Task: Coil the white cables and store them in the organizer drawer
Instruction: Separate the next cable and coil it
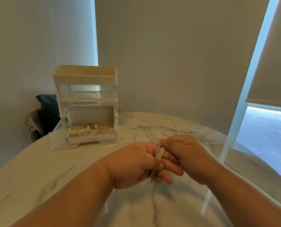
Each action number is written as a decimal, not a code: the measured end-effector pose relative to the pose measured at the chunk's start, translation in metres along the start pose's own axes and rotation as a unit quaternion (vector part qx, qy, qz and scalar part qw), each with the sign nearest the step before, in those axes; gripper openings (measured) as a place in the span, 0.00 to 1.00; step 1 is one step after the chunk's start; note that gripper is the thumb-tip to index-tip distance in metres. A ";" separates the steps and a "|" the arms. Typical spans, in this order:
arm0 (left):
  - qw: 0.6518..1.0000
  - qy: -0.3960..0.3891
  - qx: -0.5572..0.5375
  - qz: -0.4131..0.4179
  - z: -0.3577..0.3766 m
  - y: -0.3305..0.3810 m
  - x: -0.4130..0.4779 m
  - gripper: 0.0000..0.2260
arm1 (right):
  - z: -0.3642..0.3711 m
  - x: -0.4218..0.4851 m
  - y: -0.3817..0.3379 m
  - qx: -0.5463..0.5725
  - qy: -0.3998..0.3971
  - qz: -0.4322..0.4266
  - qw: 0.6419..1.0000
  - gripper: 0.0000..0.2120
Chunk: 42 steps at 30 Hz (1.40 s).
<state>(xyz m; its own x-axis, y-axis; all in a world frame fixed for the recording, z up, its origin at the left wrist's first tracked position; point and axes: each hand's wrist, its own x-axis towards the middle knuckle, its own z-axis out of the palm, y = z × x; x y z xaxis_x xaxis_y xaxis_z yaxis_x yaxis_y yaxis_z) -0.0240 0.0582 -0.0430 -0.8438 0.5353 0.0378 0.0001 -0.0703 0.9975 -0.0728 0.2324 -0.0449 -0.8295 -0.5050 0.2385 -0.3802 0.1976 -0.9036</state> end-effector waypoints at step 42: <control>0.852 0.370 -0.305 0.209 -0.025 0.034 -0.004 0.10 | 0.017 -0.002 0.001 -0.098 -0.070 0.027 0.992 0.06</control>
<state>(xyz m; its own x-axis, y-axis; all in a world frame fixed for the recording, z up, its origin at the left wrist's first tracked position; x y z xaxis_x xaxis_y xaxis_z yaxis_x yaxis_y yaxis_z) -0.0335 0.0326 -0.0106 -0.9460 -0.3050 0.1097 0.2952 -0.6708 0.6804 -0.0648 0.2193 -0.0525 -0.7916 -0.5976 0.1277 -0.4200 0.3802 -0.8240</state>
